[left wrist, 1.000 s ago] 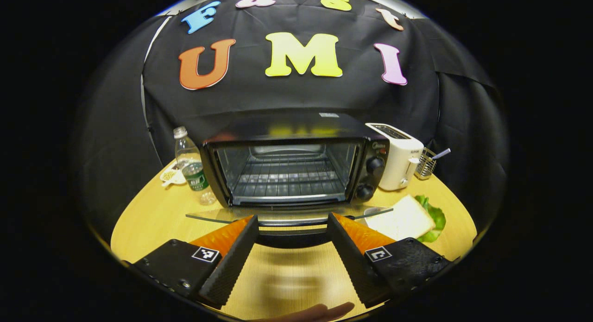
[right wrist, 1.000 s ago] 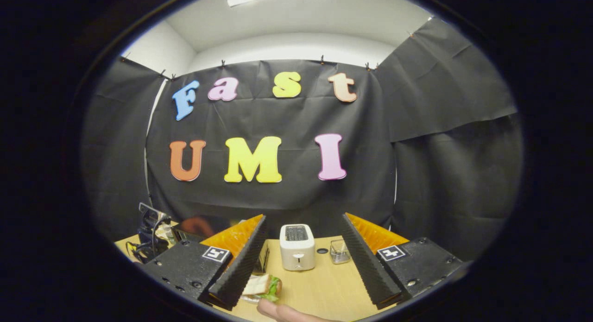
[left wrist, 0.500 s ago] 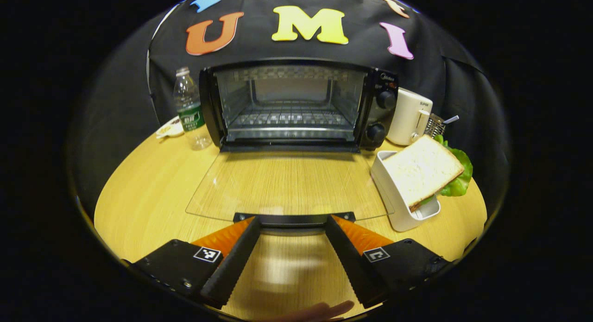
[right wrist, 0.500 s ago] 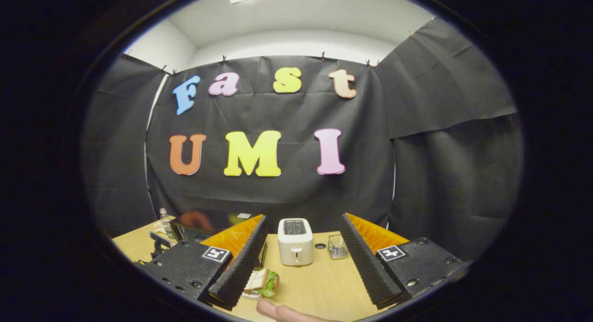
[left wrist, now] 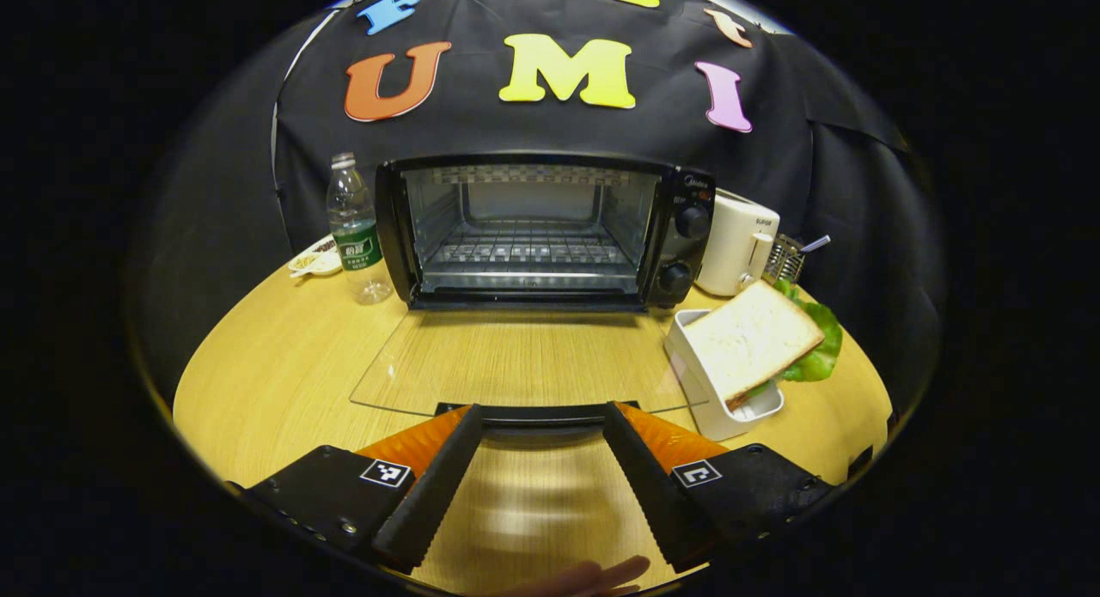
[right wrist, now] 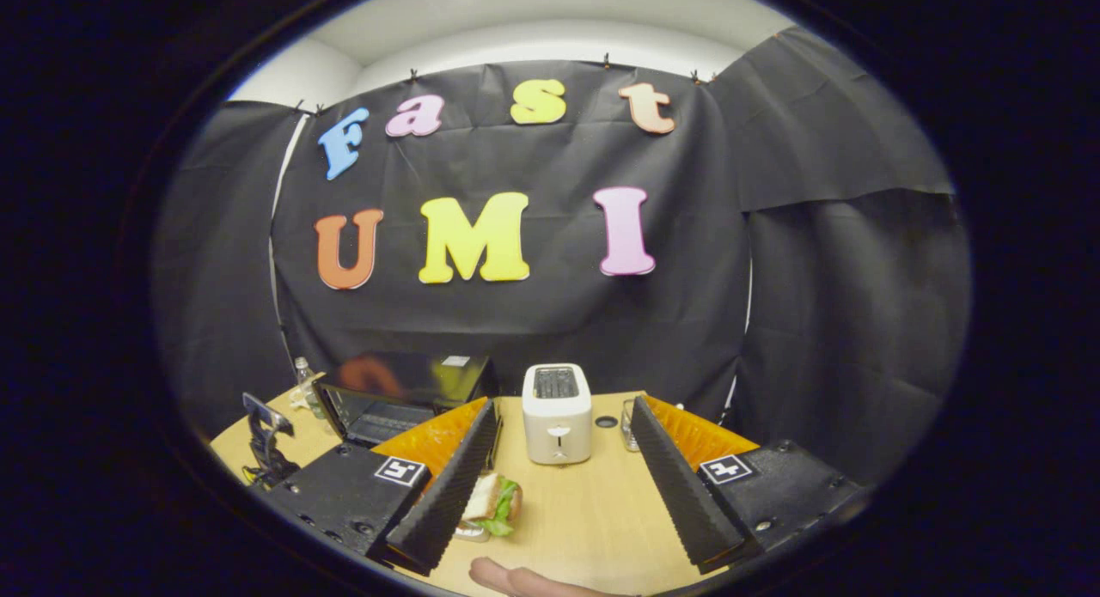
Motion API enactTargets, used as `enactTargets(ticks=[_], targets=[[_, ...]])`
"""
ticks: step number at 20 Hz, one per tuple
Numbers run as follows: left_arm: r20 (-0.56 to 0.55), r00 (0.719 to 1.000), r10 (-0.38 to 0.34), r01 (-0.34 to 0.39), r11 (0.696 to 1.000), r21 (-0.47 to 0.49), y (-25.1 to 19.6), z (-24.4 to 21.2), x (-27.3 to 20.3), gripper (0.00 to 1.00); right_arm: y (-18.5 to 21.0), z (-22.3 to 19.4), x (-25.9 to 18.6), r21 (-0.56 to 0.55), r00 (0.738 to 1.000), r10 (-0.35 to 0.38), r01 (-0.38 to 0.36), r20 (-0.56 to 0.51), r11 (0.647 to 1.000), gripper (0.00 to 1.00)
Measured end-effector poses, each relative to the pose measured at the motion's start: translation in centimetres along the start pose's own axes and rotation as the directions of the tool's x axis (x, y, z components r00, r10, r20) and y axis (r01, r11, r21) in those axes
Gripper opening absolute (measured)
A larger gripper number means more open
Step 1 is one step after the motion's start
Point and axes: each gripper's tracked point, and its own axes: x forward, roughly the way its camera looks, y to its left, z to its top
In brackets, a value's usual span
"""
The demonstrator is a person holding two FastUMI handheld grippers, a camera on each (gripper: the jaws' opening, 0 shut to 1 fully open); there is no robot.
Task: Open the electric oven with the left hand, put the food in, and close the electric oven.
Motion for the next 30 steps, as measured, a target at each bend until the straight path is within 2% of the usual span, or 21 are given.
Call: enactTargets(ticks=[1,2,5,6,7,8,9,10,11,14,16,17,18,19,22,24,27,28,29,30], targets=[[0.036,0.999,0.001,-0.001,1.000,0.006,0.1,1.2,-0.9,0.95,0.3,-0.8,0.7,0.001,0.999,0.024,-0.024,-0.032,1.000,1.00],[0.071,0.997,0.003,-0.003,1.000,0.008,0.2,2.5,-1.9,0.94,0.7,-1.4,1.5,0.005,0.997,0.055,-0.054,-0.061,0.999,0.92],[0.189,0.982,0.002,-0.004,1.000,0.011,0.4,6.7,-5.2,0.94,1.0,-4.3,3.9,0.022,0.979,0.120,-0.118,-0.164,0.993,0.92],[0.227,0.974,-0.002,-0.003,1.000,0.021,0.5,8.1,-6.3,0.94,1.0,-5.2,4.8,0.032,0.971,0.137,-0.133,-0.196,0.991,1.00],[0.268,0.963,0.000,-0.008,1.000,0.030,0.8,9.6,-7.8,0.94,0.9,-6.2,5.7,0.040,0.962,0.152,-0.147,-0.228,0.988,0.92],[0.312,0.950,0.010,-0.021,0.999,0.035,1.2,10.9,-9.0,0.94,0.9,-7.2,6.5,0.050,0.951,0.168,-0.160,-0.259,0.986,1.00],[0.349,0.937,0.020,-0.033,0.999,0.032,1.5,12.2,-10.1,0.94,1.0,-8.2,7.4,0.061,0.938,0.187,-0.177,-0.291,0.982,1.00],[0.388,0.921,0.030,-0.044,0.999,0.027,1.6,13.4,-11.5,0.94,1.2,-9.1,8.3,0.074,0.923,0.209,-0.196,-0.324,0.978,0.91],[0.428,0.903,0.036,-0.051,0.998,0.022,1.8,14.7,-13.0,0.94,1.3,-10.4,9.1,0.087,0.903,0.233,-0.216,-0.361,0.973,1.00],[0.536,0.842,0.056,-0.070,0.998,0.006,2.2,17.5,-16.7,0.94,2.5,-13.3,10.4,0.160,0.826,0.325,-0.283,-0.461,0.946,1.00],[0.570,0.819,0.068,-0.081,0.997,-0.003,2.4,18.0,-18.4,0.94,3.5,-15.5,10.6,0.225,0.755,0.396,-0.325,-0.522,0.918,1.00],[0.577,0.813,0.073,-0.086,0.996,-0.004,2.4,18.0,-19.0,0.94,4.2,-16.5,10.5,0.264,0.716,0.434,-0.344,-0.547,0.901,1.00],[0.579,0.811,0.082,-0.094,0.995,-0.009,2.5,18.0,-19.2,0.94,4.9,-17.4,10.5,0.307,0.670,0.476,-0.364,-0.570,0.880,0.89],[0.578,0.811,0.088,-0.104,0.995,-0.006,2.6,17.8,-19.5,0.94,5.5,-18.2,10.1,0.354,0.625,0.515,-0.374,-0.587,0.857,0.99],[0.556,0.821,0.127,-0.156,0.988,0.005,3.6,17.1,-19.3,0.94,6.6,-20.4,9.8,0.454,0.522,0.591,-0.380,-0.615,0.806,0.99],[0.563,0.813,0.150,-0.181,0.983,0.000,3.9,17.1,-19.7,0.94,6.9,-21.7,10.5,0.499,0.484,0.614,-0.359,-0.623,0.789,0.99],[0.564,0.814,0.142,-0.162,0.987,-0.016,3.8,16.7,-19.9,0.94,7.9,-22.8,11.0,0.580,0.420,0.664,-0.326,-0.618,0.746,0.95],[0.553,0.822,0.139,-0.152,0.988,-0.021,3.7,16.4,-19.8,0.94,8.6,-23.0,10.6,0.624,0.376,0.701,-0.322,-0.605,0.712,0.79],[0.547,0.826,0.139,-0.149,0.988,-0.025,3.7,16.1,-19.9,0.94,9.2,-23.0,10.4,0.665,0.360,0.725,-0.297,-0.587,0.686,0.84],[0.545,0.827,0.139,-0.150,0.988,-0.025,3.9,15.9,-19.8,0.94,9.5,-23.4,10.4,0.687,0.356,0.736,-0.278,-0.576,0.671,0.72]])
